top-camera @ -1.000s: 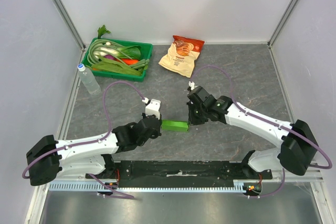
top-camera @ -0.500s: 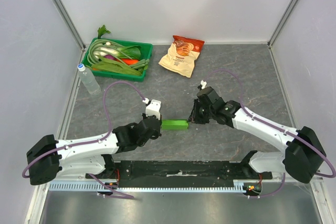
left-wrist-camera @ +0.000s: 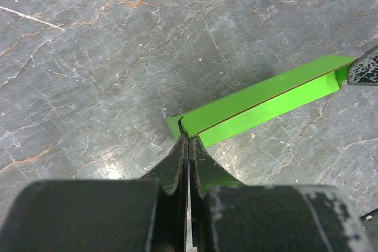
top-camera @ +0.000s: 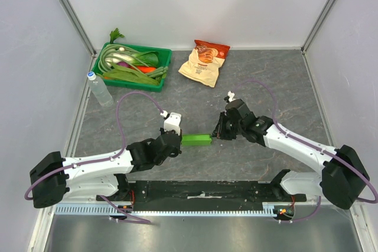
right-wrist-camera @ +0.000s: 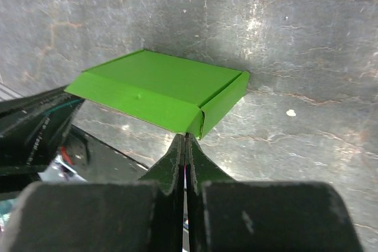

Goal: Fold the paper box

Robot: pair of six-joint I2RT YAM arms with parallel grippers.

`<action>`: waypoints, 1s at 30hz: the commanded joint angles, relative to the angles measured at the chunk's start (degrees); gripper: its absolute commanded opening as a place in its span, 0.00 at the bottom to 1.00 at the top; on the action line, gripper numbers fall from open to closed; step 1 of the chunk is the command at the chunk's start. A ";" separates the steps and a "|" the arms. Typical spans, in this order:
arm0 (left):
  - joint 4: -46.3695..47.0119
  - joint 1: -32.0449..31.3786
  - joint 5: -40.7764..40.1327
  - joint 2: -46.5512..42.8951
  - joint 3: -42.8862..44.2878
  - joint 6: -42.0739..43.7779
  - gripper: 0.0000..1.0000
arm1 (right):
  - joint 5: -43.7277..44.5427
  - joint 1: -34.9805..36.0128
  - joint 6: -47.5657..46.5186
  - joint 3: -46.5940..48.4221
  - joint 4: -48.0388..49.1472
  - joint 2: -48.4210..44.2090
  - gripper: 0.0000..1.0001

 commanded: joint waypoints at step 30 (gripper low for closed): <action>-1.30 -1.23 0.19 1.10 -6.56 -9.96 0.02 | 1.16 1.54 9.49 -3.32 -0.89 -11.14 0.98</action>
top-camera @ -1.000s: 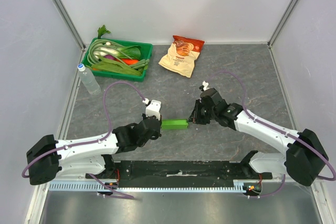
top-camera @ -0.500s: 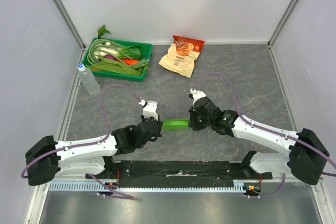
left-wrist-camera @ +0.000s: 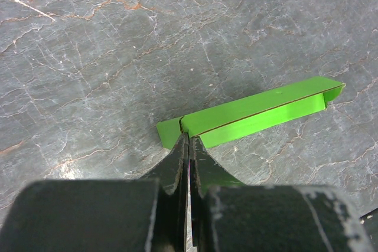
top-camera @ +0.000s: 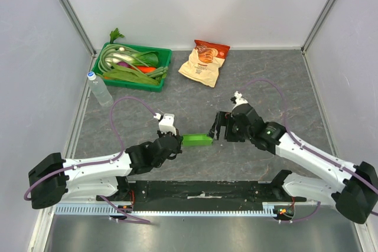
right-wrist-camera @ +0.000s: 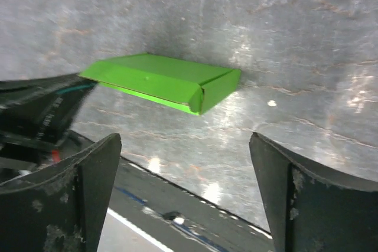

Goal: Fold the paper box

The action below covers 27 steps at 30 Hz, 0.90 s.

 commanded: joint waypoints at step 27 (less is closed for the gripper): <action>-8.36 -0.64 3.19 2.33 -1.40 -0.44 0.02 | -18.73 -8.78 49.28 -27.53 59.56 10.82 0.77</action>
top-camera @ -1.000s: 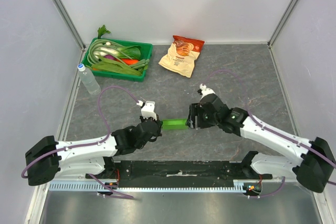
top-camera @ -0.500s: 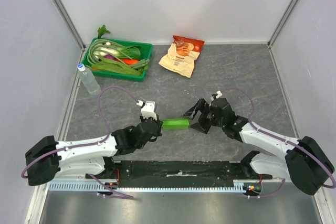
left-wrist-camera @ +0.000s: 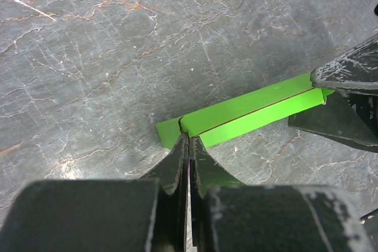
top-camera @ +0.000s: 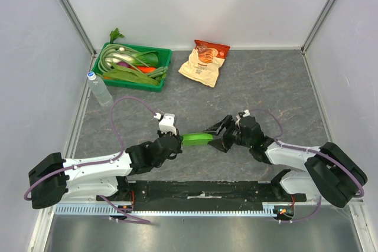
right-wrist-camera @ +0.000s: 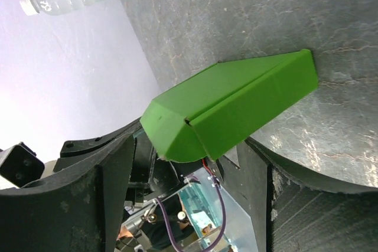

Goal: Fold the paper box

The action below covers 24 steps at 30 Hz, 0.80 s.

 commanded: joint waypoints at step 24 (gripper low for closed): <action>-6.01 -0.64 8.73 -4.96 -5.26 -1.01 0.42 | 2.49 -0.23 9.93 -11.34 29.69 15.06 0.49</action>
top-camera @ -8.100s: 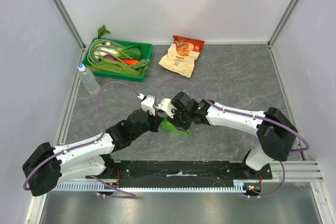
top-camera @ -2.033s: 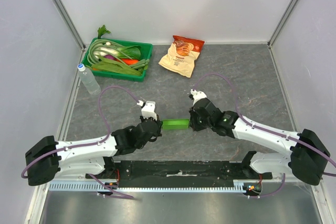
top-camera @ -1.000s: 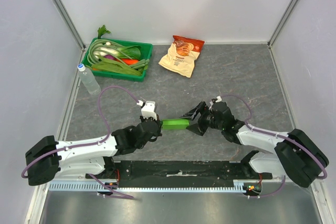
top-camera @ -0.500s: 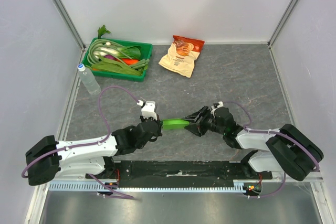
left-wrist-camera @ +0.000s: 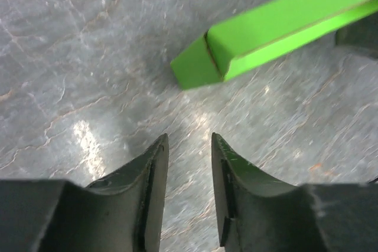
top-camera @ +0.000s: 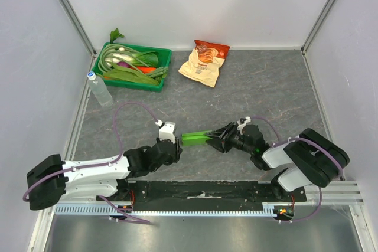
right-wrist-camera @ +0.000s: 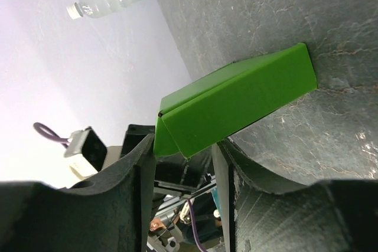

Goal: Fold the paper box

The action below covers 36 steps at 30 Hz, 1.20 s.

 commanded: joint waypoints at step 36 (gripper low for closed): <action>22.69 36.47 57.51 6.18 -3.45 -16.41 0.71 | 2.35 -0.19 -2.45 -2.45 7.57 12.23 0.42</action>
